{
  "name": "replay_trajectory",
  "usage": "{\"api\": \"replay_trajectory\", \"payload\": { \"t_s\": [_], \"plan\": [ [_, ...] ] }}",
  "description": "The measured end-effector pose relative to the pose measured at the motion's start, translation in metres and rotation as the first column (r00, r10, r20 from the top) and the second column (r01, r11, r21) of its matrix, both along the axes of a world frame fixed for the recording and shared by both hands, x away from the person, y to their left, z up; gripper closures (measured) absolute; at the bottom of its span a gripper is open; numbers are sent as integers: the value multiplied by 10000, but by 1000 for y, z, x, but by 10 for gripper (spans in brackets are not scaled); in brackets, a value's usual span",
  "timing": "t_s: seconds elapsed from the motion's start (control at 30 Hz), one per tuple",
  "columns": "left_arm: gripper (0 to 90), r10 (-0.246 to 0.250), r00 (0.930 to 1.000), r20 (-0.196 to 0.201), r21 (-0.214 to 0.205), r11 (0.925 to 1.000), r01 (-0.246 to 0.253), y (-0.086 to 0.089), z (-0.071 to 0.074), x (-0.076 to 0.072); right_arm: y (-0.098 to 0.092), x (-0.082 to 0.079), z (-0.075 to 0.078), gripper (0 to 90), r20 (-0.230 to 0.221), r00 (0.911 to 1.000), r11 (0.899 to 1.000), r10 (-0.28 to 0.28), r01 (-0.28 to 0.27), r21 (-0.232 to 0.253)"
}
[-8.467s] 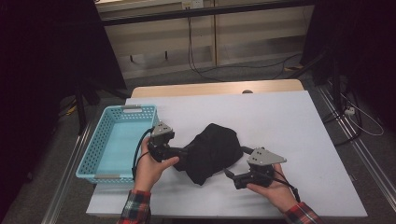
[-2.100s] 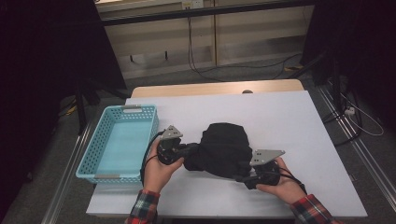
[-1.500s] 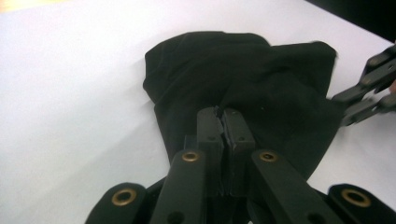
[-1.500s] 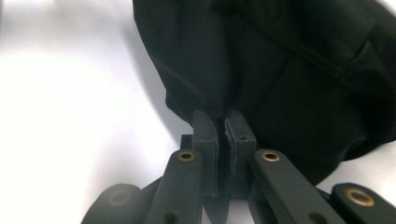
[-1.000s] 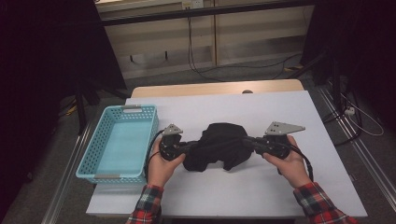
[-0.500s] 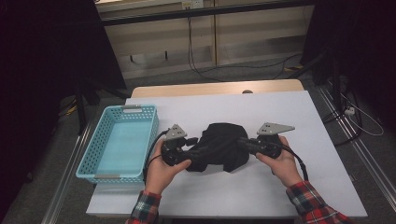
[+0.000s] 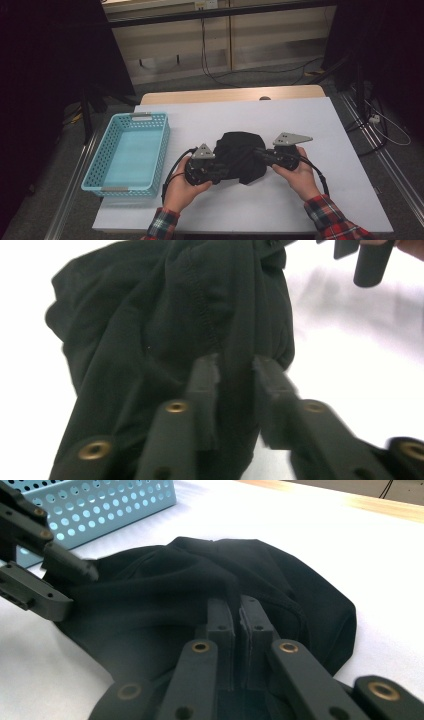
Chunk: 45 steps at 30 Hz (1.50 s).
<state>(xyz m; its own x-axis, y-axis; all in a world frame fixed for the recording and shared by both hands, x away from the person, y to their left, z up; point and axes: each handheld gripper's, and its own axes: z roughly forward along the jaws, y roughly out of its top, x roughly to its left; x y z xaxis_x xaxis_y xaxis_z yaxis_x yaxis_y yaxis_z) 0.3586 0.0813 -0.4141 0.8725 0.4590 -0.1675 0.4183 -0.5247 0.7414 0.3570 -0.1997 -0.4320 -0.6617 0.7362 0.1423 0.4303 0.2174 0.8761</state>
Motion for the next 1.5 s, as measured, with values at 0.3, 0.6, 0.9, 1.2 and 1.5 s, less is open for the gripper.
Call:
{"api": "replay_trajectory", "payload": {
  "t_s": [0.3,0.6,0.9,1.2,1.5],
  "plan": [
    [875,604,9982,15,-93,9981,-604,8,7,4,0,-5,2,616,455,9989,9996,-124,135,-251],
    [878,1515,9885,6,-714,9859,-1510,25,20,12,3,-31,-4,347,289,9995,9956,-145,171,-926],
    [878,1923,9813,87,-1063,9759,-1904,39,27,18,2,-30,-14,461,-178,9994,9894,-311,283,-1422],
    [879,2153,9765,118,-1242,9693,-2122,46,30,21,-26,-28,7,891,327,9987,9962,-402,426,-762],
    [880,2775,9599,396,-1309,9538,-2704,54,31,27,-46,-21,24,875,897,9883,9901,-1236,1290,-561]
  ]
}}
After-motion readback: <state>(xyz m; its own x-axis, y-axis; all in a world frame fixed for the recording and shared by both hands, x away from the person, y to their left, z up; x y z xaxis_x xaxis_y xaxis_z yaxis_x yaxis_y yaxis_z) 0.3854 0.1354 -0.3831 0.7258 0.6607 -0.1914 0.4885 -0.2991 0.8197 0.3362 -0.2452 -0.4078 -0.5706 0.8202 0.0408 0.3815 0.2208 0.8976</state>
